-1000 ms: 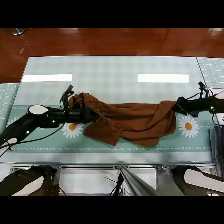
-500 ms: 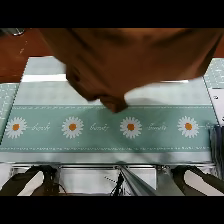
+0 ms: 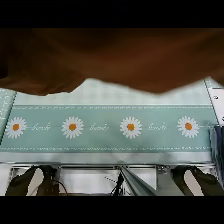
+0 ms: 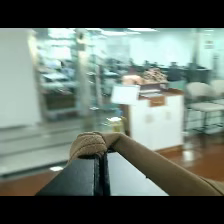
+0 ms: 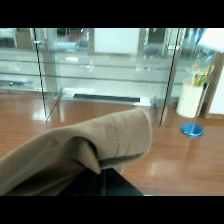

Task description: Fold the shirts.

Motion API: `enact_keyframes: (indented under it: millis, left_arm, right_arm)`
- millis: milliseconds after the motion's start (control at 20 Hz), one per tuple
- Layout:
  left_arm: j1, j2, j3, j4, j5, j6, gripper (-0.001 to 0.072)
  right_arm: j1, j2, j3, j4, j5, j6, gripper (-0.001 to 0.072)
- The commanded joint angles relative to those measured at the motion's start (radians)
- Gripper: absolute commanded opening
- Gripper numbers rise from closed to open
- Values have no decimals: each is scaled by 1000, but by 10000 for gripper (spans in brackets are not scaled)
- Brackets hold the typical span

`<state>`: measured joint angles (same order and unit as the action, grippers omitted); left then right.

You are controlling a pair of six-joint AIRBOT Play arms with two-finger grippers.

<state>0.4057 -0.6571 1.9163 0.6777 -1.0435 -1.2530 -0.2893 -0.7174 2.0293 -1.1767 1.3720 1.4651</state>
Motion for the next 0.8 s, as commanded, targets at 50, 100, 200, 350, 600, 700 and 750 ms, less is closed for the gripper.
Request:
enact_keyframes:
  millis: [50,100,200,350,600,700,750]
  left_arm:
    - [-91,92,26,321,-43,-72,22]
    - [-143,89,19,385,-68,-95,22]
    - [-226,89,-58,461,-103,-107,22]
    - [-283,88,-317,454,-117,-114,23]
    - [-289,-18,-838,449,185,-150,22]
    - [-301,-120,-924,430,337,-152,23]
    - [-303,-185,-930,402,378,-151,23]
  right_arm:
    - [0,137,-69,-37,126,17,29]
    - [0,159,-126,-34,145,21,29]
    - [0,195,-290,-8,191,25,29]
    - [0,227,-634,80,132,-7,29]
    - [0,115,-1138,338,-222,-157,29]
    - [2,-27,-1191,419,-315,-212,29]
    - [13,-118,-1184,452,-357,-243,28]
